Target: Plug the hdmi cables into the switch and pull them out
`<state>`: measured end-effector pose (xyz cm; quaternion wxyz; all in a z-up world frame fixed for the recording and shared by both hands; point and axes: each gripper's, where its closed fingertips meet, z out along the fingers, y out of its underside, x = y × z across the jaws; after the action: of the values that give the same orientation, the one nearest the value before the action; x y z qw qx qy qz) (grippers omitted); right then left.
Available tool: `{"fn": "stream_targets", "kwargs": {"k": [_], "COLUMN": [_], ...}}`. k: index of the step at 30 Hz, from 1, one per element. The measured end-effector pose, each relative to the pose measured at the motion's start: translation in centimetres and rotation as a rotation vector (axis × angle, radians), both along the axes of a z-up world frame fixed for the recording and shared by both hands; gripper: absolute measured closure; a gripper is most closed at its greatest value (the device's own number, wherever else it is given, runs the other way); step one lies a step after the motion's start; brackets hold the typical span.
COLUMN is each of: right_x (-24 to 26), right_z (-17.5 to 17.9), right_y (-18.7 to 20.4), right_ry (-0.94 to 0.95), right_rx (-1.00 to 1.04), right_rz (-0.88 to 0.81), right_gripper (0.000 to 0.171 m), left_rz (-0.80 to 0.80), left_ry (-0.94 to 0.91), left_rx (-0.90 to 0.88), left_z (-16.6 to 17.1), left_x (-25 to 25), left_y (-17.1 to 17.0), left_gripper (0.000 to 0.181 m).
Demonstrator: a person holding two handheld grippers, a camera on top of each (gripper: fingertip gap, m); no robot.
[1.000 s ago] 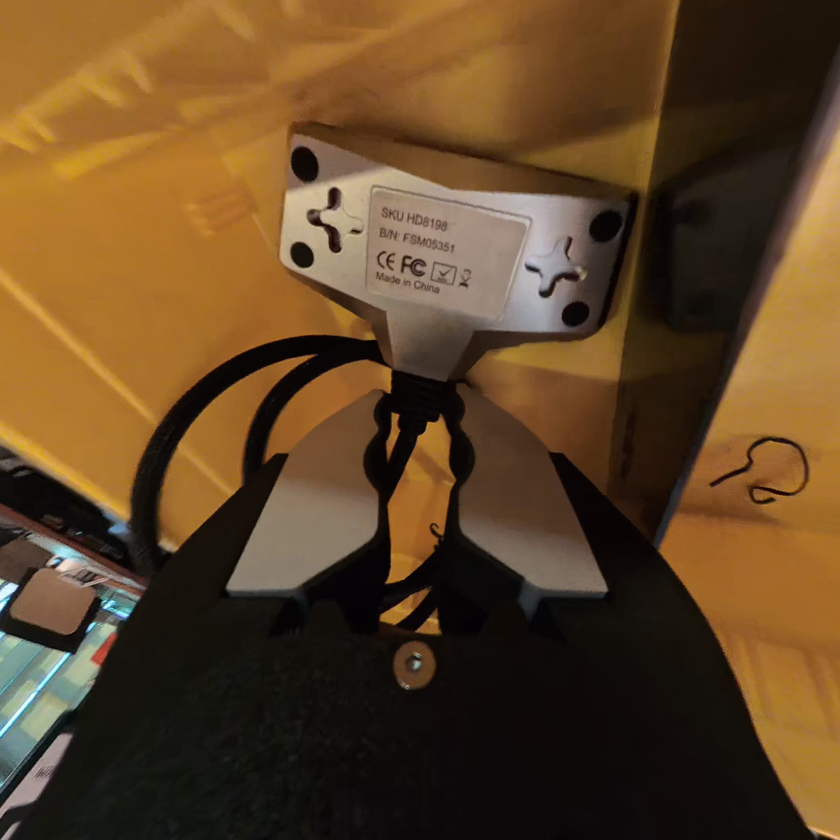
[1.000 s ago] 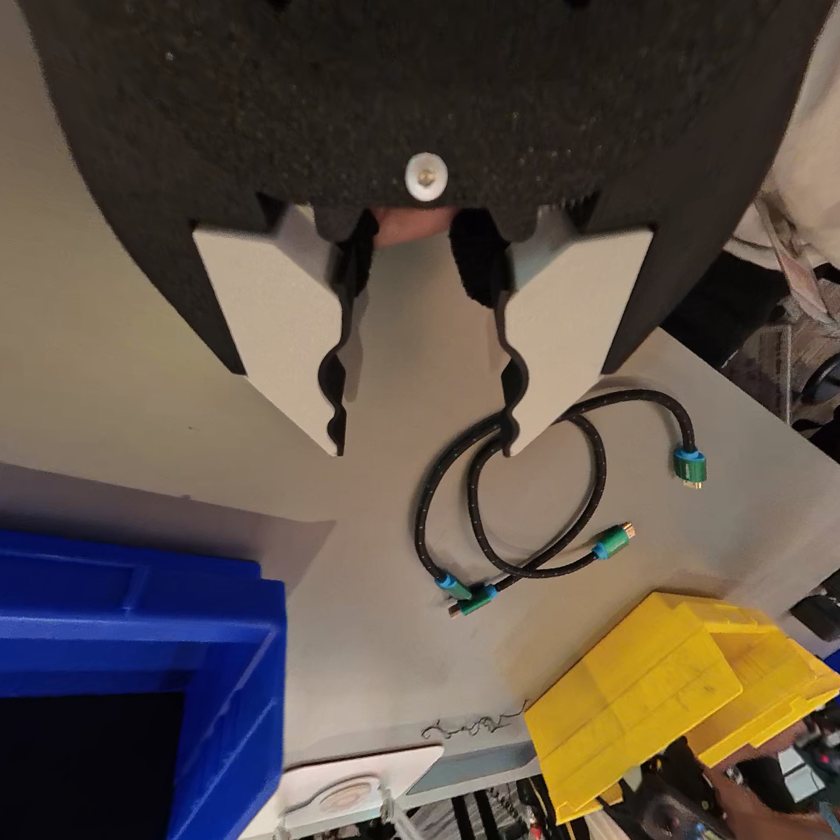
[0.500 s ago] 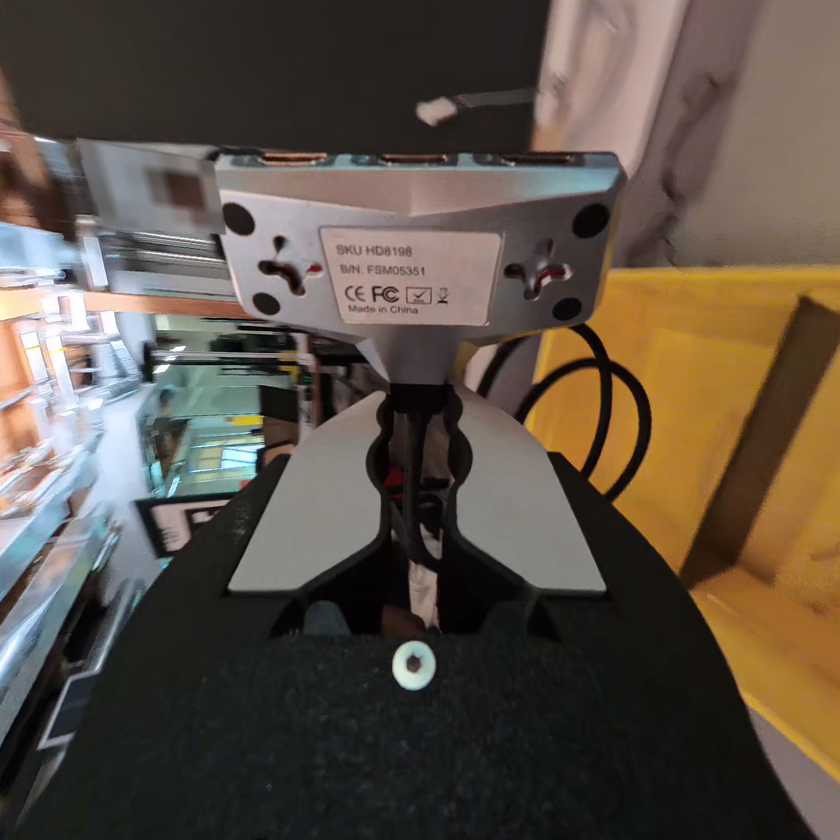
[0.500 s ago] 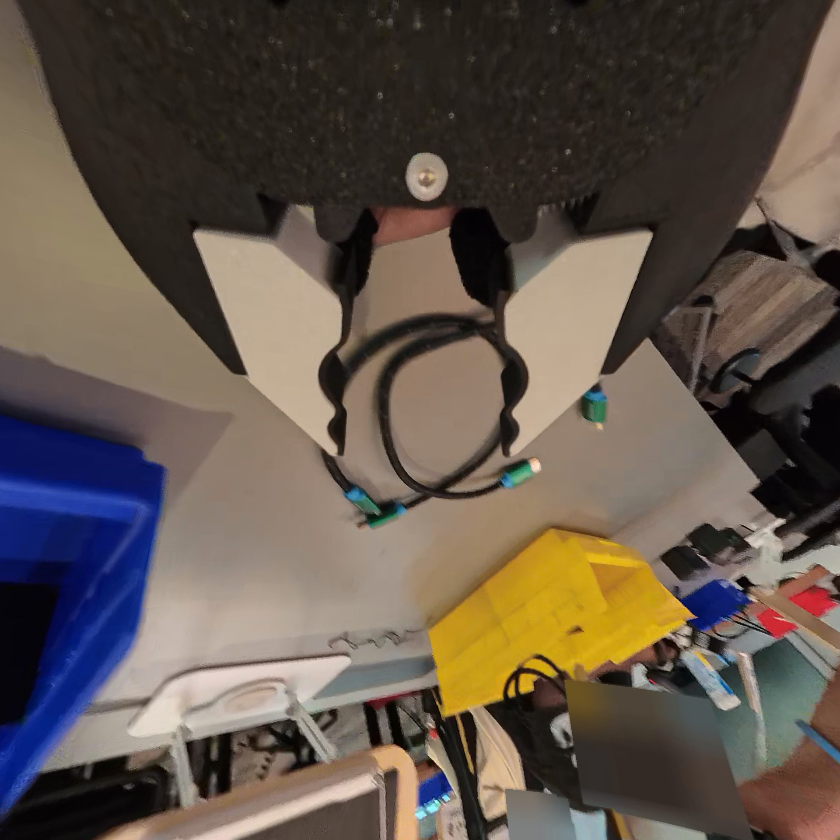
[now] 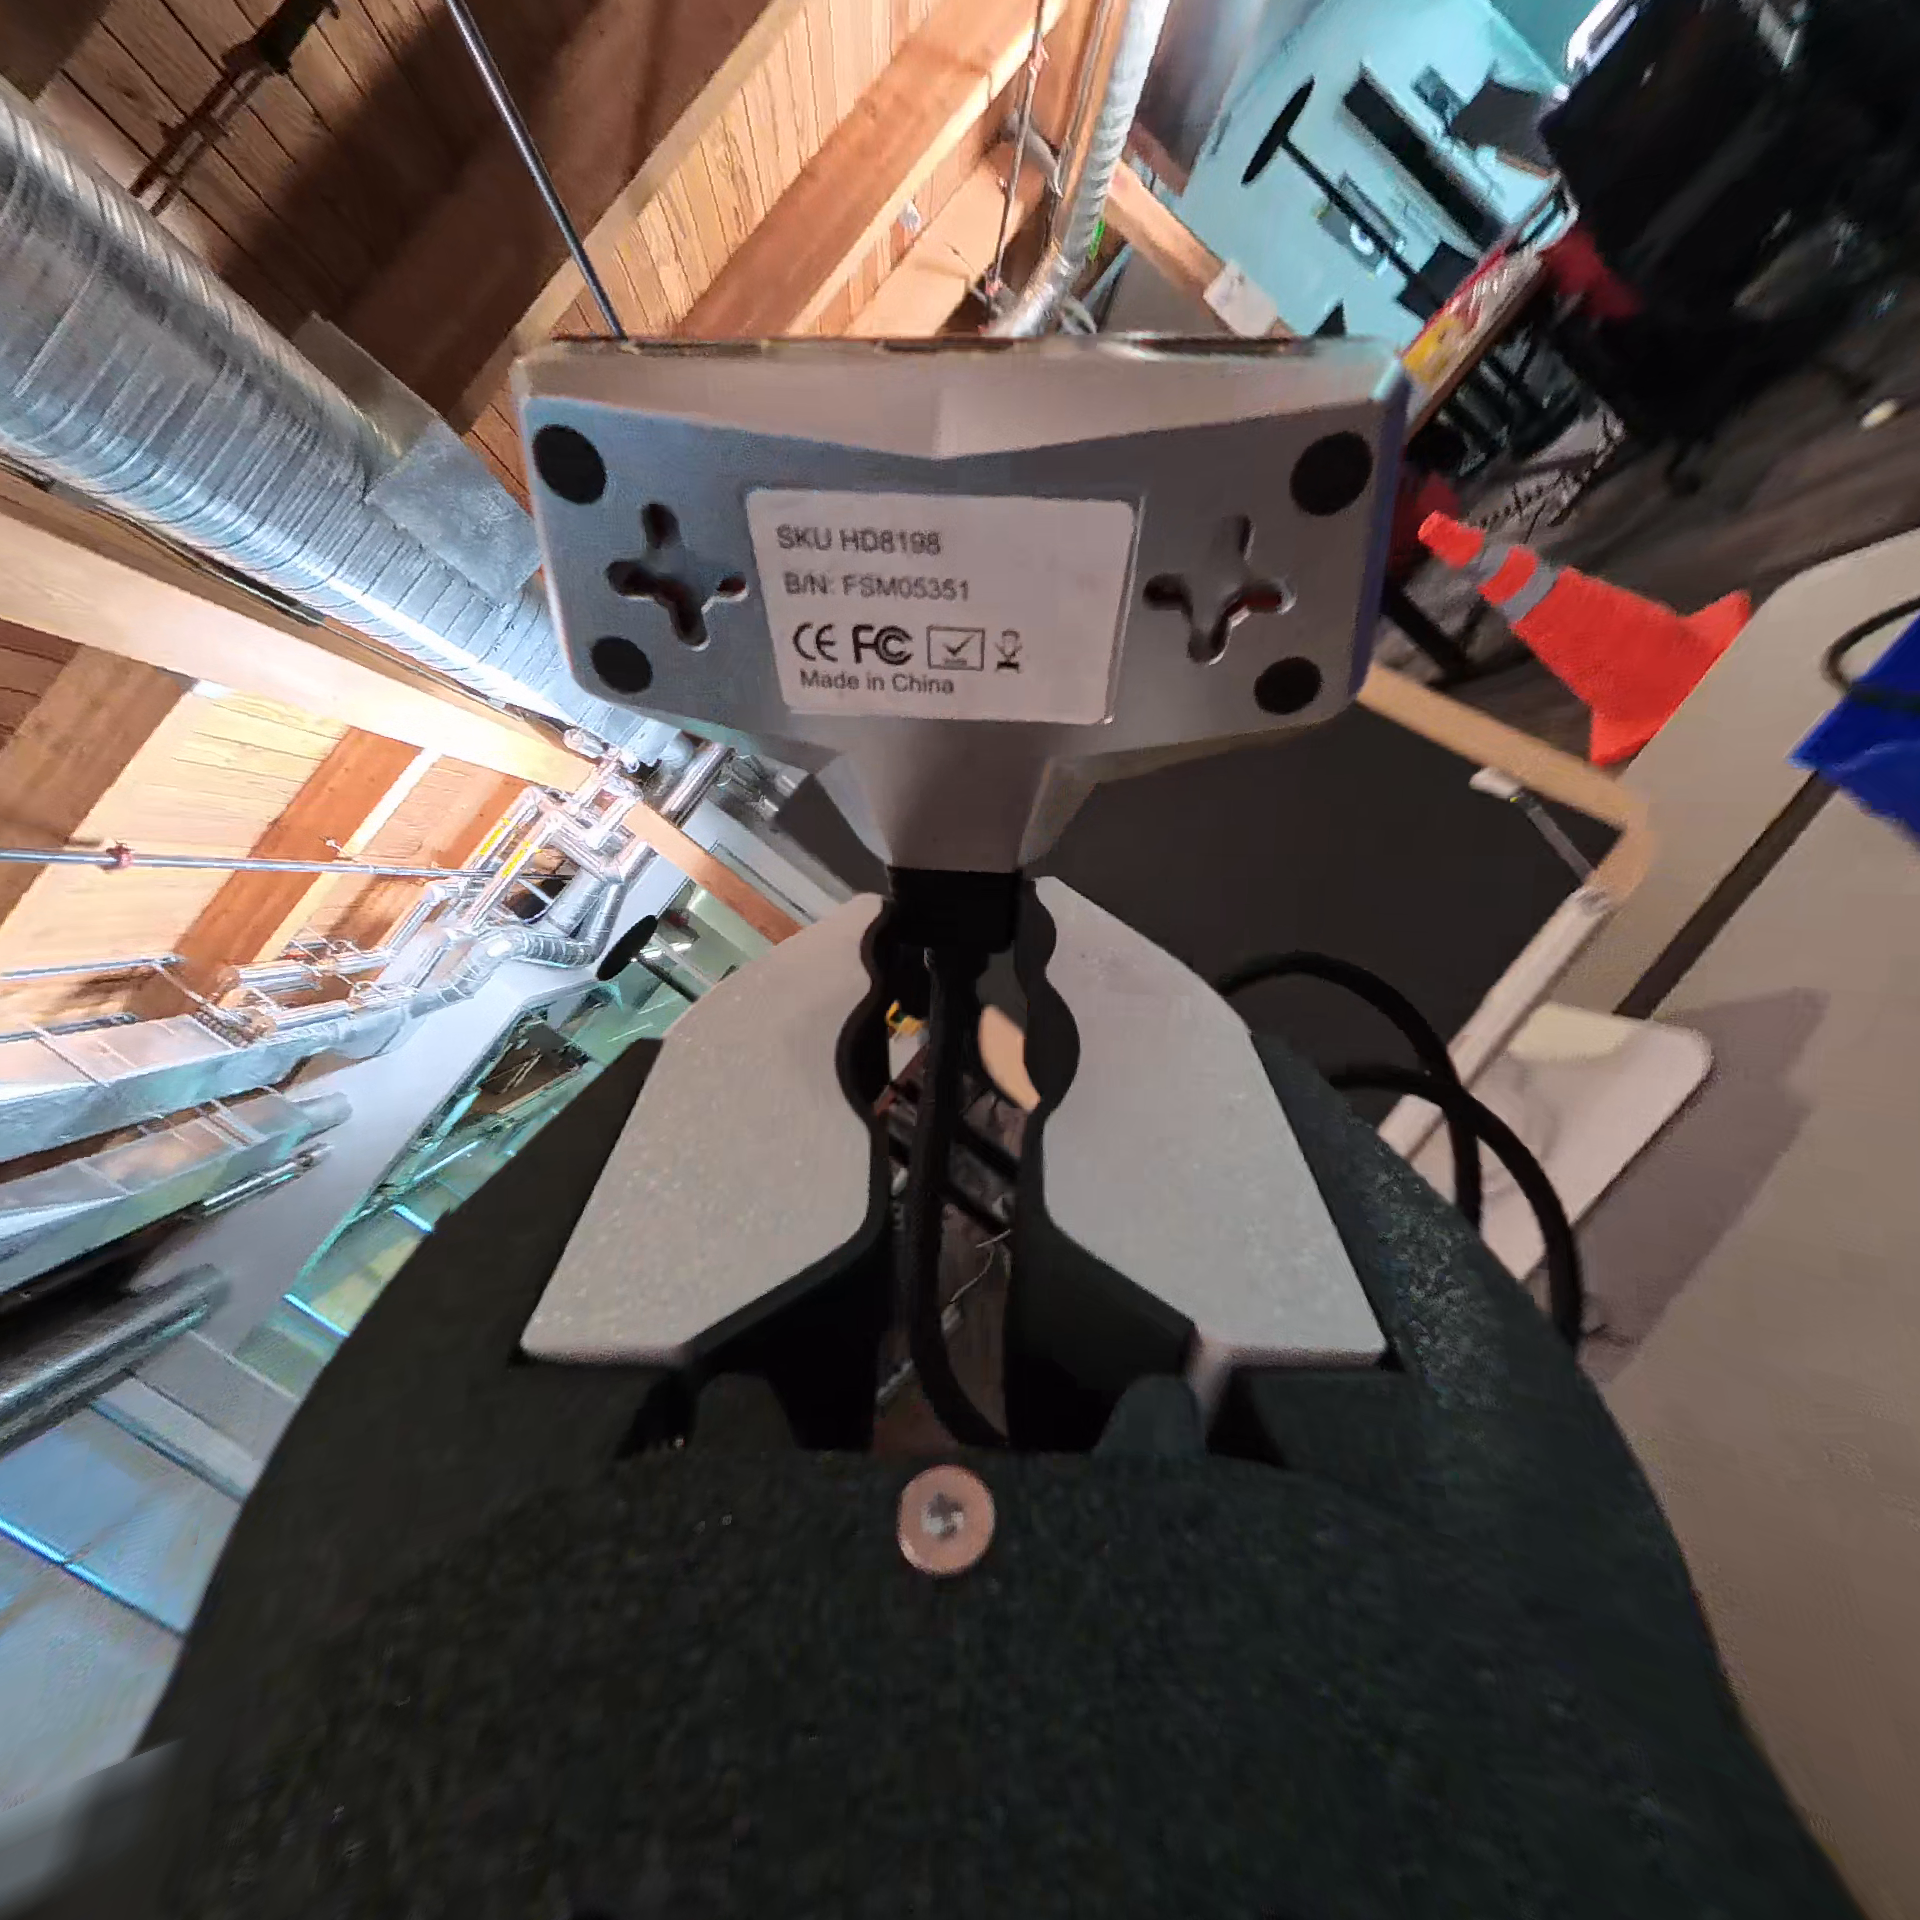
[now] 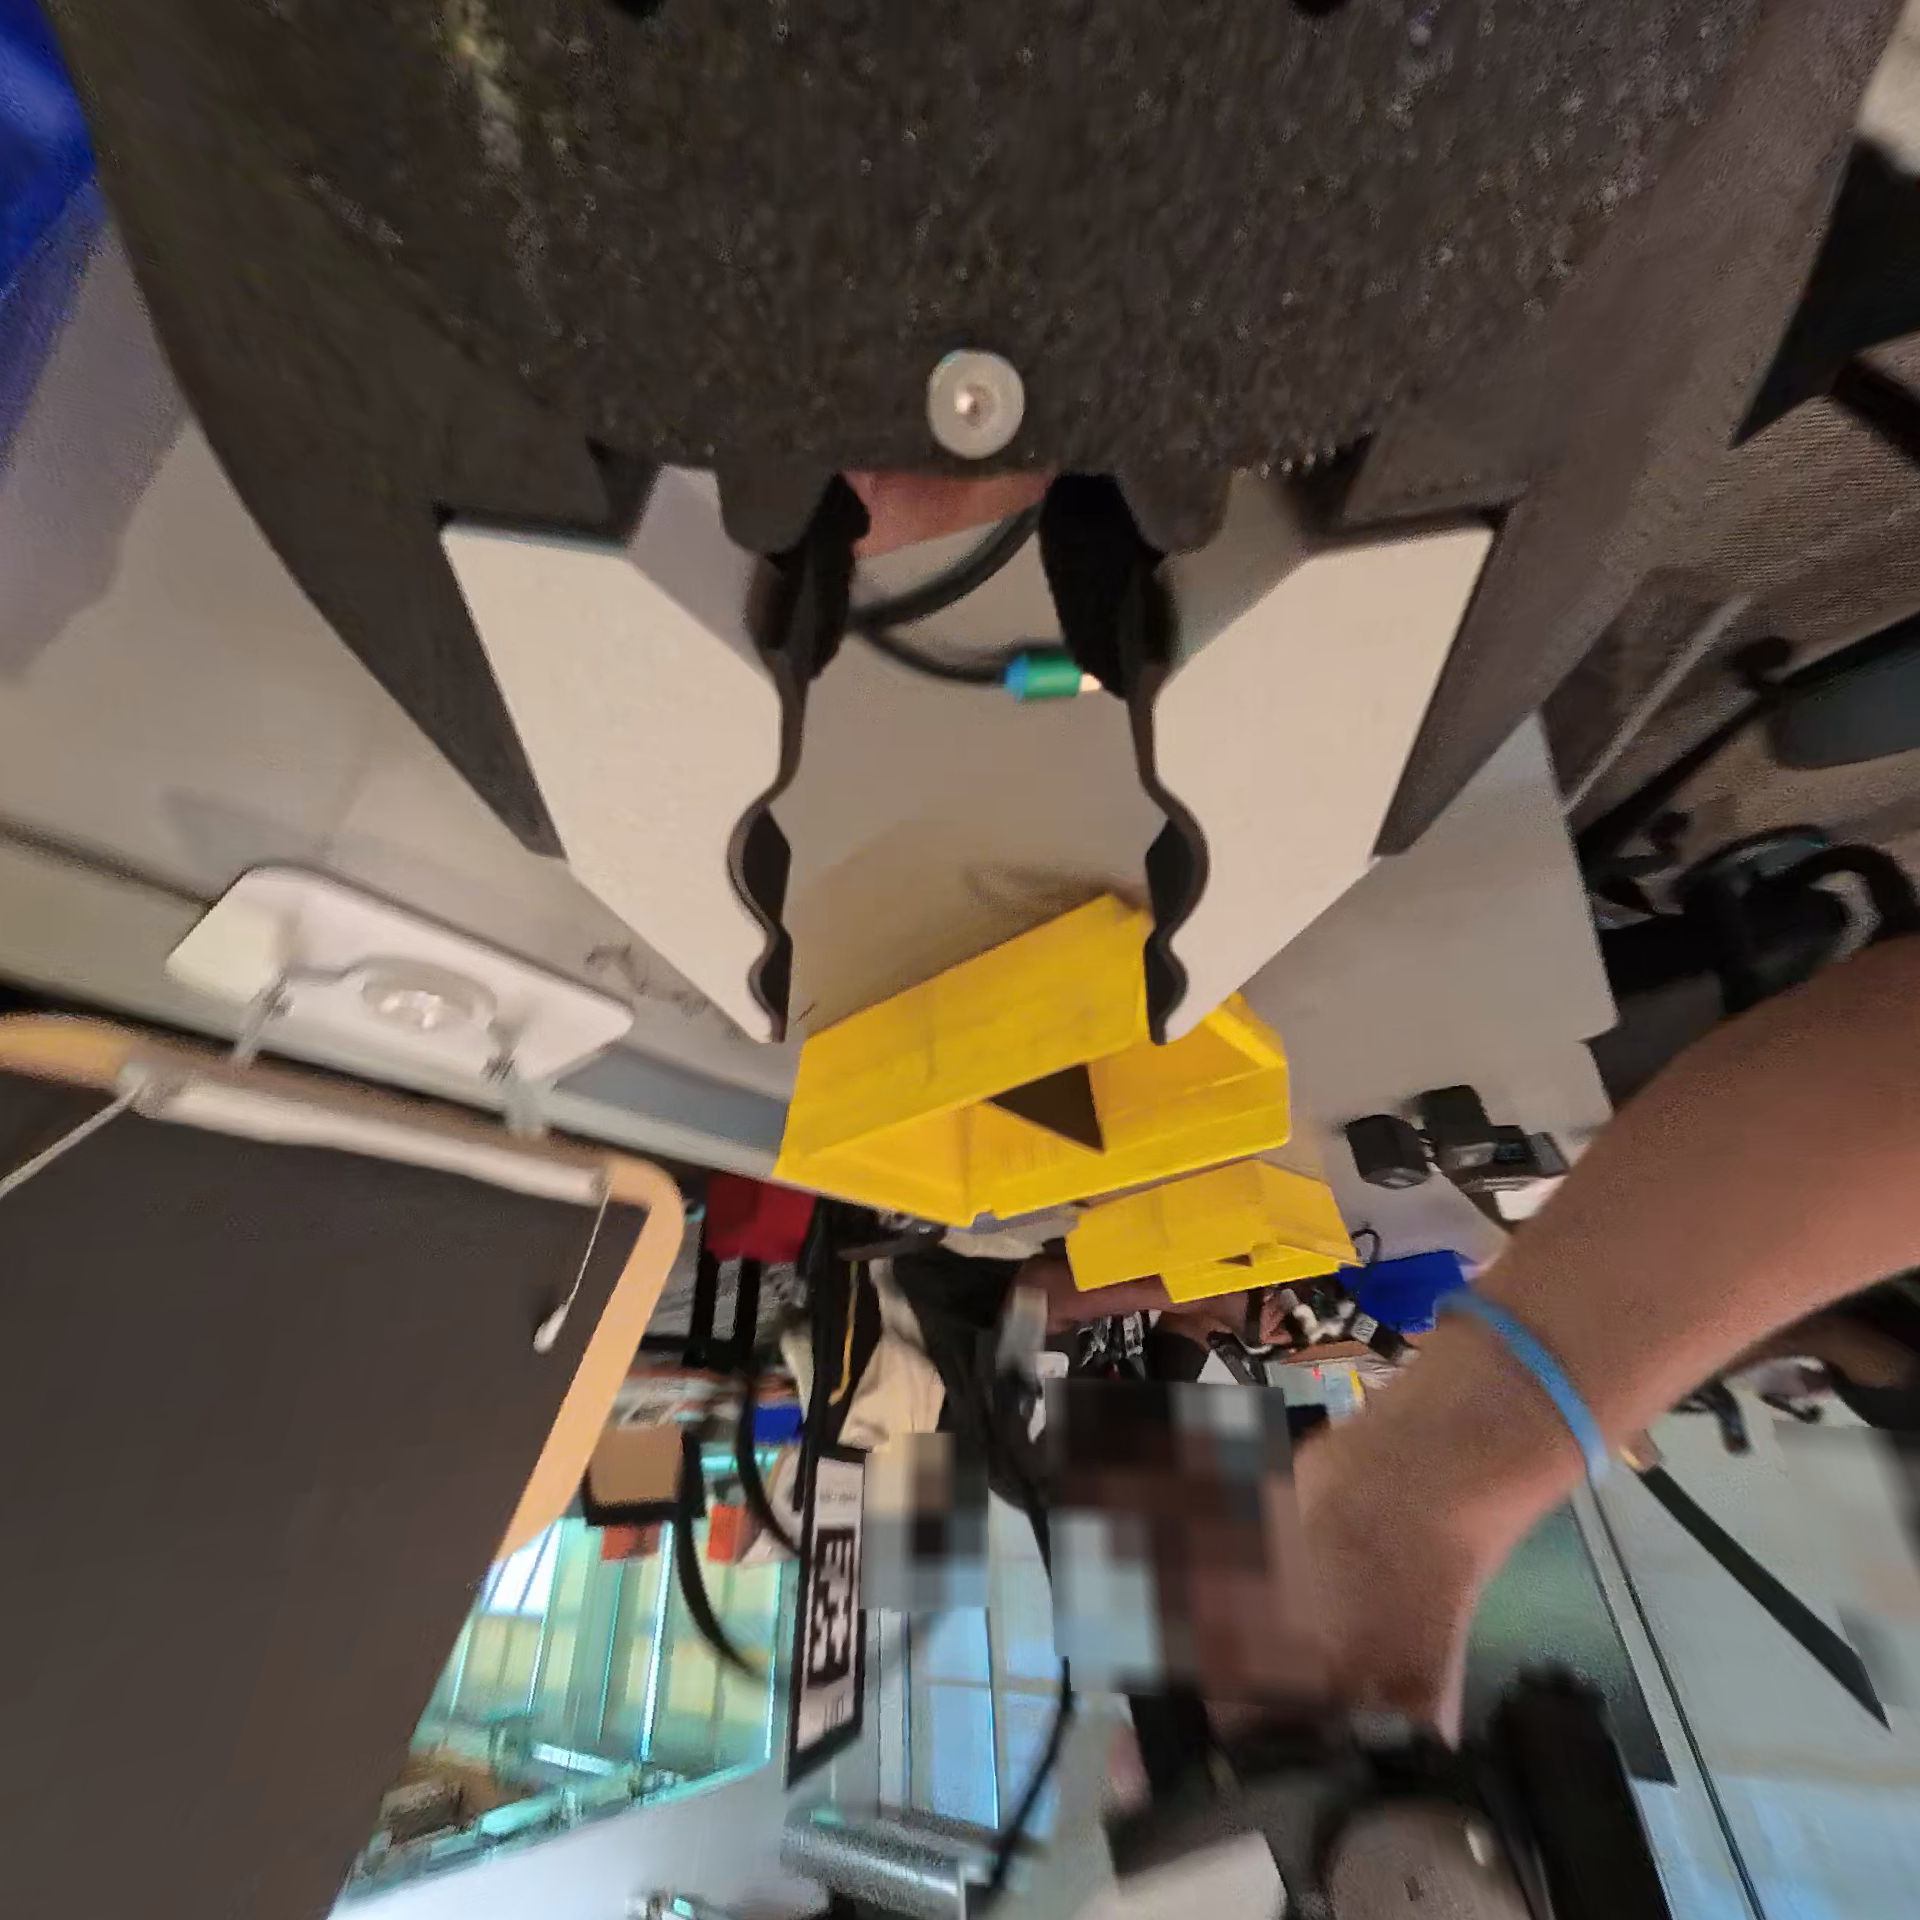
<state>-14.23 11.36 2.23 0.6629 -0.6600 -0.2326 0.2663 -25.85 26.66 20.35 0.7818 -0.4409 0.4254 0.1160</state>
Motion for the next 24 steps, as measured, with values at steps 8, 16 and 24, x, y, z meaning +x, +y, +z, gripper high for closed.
{"fn": "stream_targets", "kwargs": {"k": [8,16,24], "right_x": [1.4,1.0,-1.4], "right_z": [8.1,4.7,-1.4], "right_y": [4.5,5.9,4.6], "right_ry": [-0.037,-0.142,-0.588], "right_rx": [0.206,0.26,0.364], "right_rz": [-0.114,-0.107,0.043], "right_gripper": [0.107,0.151,0.152], "left_rz": [-0.091,-0.166,-0.42], "left_ry": [-0.043,0.08,0.204], "left_rx": [-0.004,-0.147,-0.602], "left_z": [-8.7,-16.1,-19.9], "left_x": [9.0,11.5,5.5], "left_y": [-4.4,-5.9,-10.5], "left_gripper": [0.16,0.16,0.129]}}
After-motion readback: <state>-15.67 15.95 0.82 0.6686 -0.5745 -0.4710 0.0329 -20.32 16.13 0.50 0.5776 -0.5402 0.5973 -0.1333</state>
